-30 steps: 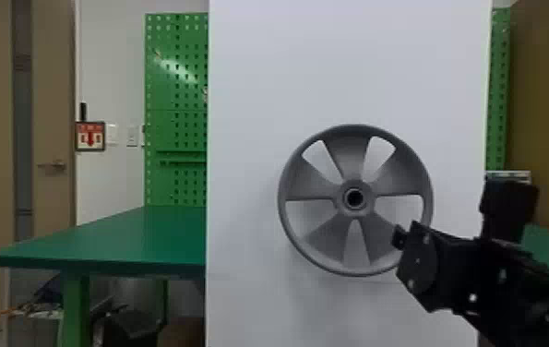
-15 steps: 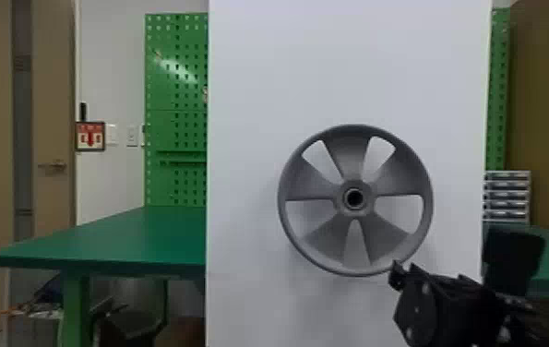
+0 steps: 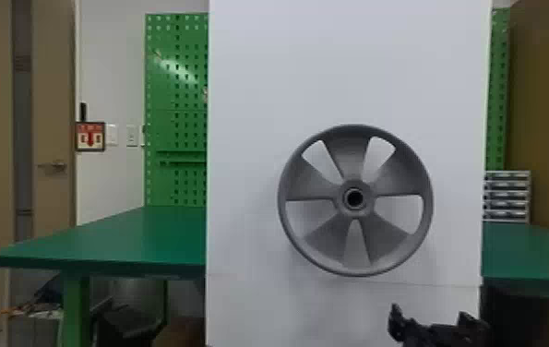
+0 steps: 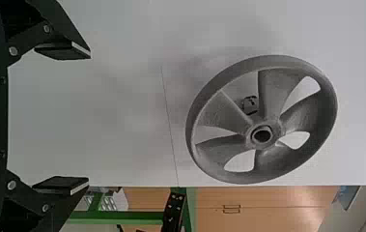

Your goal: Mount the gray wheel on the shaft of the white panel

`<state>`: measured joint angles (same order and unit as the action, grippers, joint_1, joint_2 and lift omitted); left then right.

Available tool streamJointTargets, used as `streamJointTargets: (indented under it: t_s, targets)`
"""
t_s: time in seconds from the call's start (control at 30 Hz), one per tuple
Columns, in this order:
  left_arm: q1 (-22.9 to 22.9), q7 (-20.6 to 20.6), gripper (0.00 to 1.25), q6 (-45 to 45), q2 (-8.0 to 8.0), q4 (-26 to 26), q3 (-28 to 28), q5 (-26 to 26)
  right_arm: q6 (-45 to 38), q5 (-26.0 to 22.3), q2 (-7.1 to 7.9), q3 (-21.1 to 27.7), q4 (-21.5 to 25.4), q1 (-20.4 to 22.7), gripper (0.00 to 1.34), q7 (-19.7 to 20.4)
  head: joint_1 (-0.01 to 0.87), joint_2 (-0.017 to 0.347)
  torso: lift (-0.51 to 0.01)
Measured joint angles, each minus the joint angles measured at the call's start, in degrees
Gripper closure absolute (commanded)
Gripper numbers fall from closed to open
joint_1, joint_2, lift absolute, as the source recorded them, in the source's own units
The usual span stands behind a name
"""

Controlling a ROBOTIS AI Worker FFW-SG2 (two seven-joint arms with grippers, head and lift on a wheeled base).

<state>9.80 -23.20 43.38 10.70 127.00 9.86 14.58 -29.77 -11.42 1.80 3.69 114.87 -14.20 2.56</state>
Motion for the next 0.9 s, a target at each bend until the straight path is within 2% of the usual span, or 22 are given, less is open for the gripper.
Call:
streamJointTargets:
  t_s: [0.17,0.47,0.9]
  targets:
    - [-0.07,0.0,0.33,-0.31,-0.05,0.0,-0.17,0.09,7.4,1.97,-0.62,0.33,-2.83,3.65,0.0,-1.61,0.038,-0.008,-0.495]
    - [-0.5,0.0,0.33,-1.01,-0.29,0.0,-0.64,0.18,20.43,3.96,-0.51,-0.5,-10.78,7.85,0.0,-3.97,0.038,-0.008,-0.495]
    - [-0.96,0.0,0.33,-1.64,-0.57,0.0,-1.06,0.06,34.0,5.43,-0.95,-0.86,-21.33,13.42,0.0,-4.48,0.038,-0.008,-0.495]
